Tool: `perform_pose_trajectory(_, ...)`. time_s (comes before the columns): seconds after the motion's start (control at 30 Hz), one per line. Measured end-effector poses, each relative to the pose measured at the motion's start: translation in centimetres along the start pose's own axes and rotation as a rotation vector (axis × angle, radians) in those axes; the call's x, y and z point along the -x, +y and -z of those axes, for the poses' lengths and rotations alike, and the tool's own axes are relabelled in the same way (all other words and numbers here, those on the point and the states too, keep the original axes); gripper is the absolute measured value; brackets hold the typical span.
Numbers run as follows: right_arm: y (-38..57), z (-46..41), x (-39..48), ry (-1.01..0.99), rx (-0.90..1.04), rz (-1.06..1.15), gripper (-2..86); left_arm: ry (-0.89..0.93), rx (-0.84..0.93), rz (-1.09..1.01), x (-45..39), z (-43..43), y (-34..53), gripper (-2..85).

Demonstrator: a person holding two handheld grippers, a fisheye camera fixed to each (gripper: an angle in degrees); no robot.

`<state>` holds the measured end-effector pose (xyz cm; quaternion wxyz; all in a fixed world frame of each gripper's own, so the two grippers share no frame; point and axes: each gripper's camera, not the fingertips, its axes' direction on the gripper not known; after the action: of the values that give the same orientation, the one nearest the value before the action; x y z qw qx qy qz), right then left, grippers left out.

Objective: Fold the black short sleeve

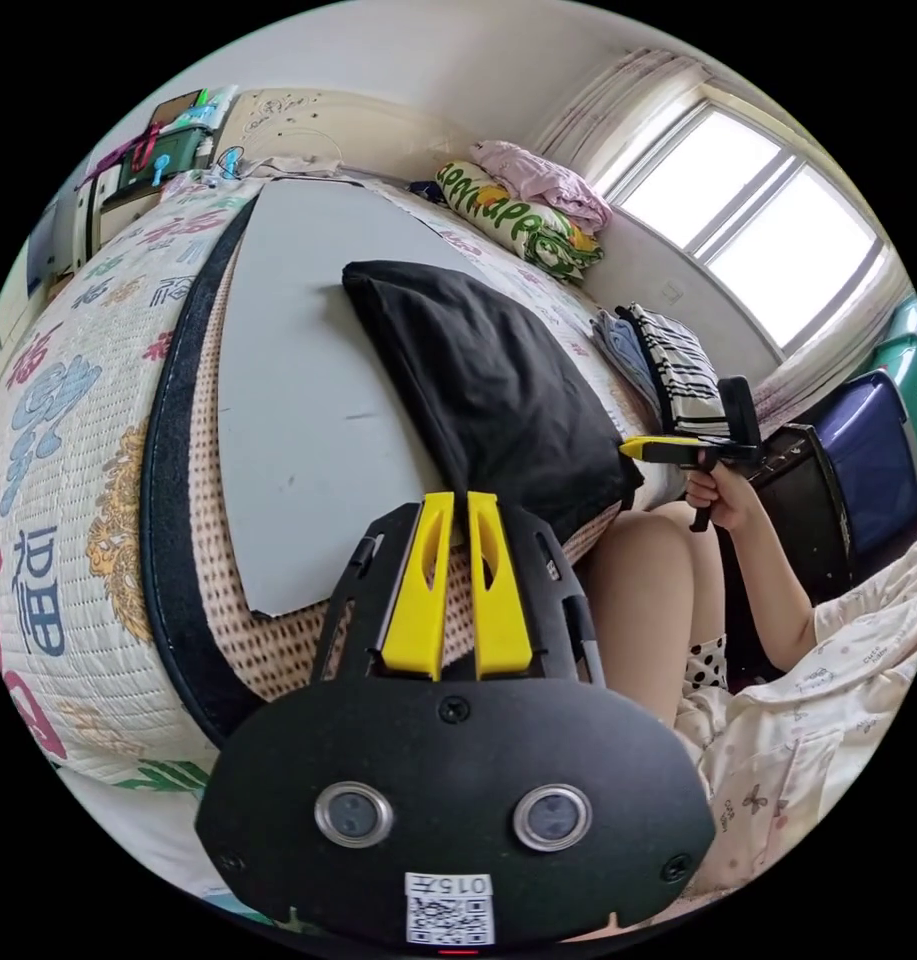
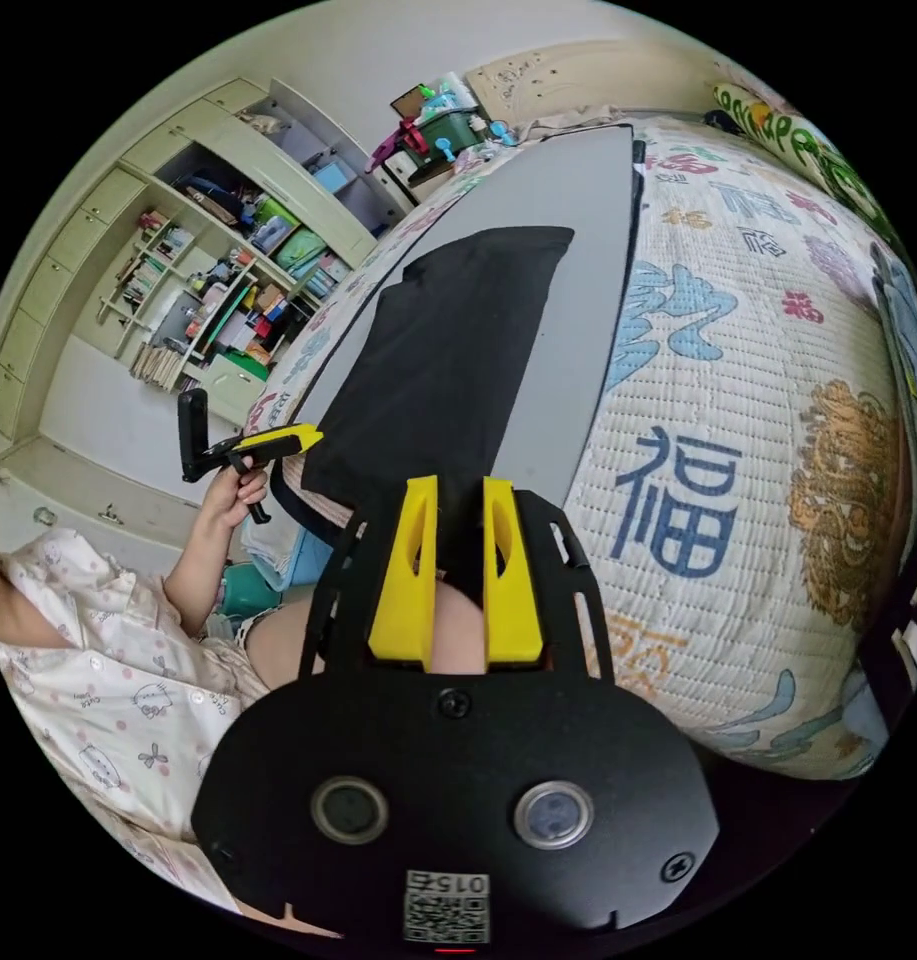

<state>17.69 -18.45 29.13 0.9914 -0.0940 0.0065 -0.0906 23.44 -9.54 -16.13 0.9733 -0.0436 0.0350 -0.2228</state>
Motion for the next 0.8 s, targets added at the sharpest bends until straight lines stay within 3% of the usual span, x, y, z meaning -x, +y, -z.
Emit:
perform_pose_trajectory(0.33,1.2,-0.4,3.0,0.097,0.057,0.024,0.8,-0.025,0.091,-0.090,-2.6,-0.7,2.5,0.6)
perform_pose_trajectory(0.47,-0.1,1.2,2.1,0.072,0.054,0.015,2.2,0.028,-0.011,0.024,0.1,1.6,1.9,8.9)
perform_pose_trajectory(0.6,-2.6,4.8,0.7,0.114,-0.053,0.026,4.4,0.015,-0.160,0.088,3.0,4.2,-1.5,11.4)
perform_pose_trajectory(0.8,-10.3,7.0,-4.1,0.007,-0.230,0.005,8.9,0.066,-0.134,0.122,6.0,-0.2,-9.4,15.8)
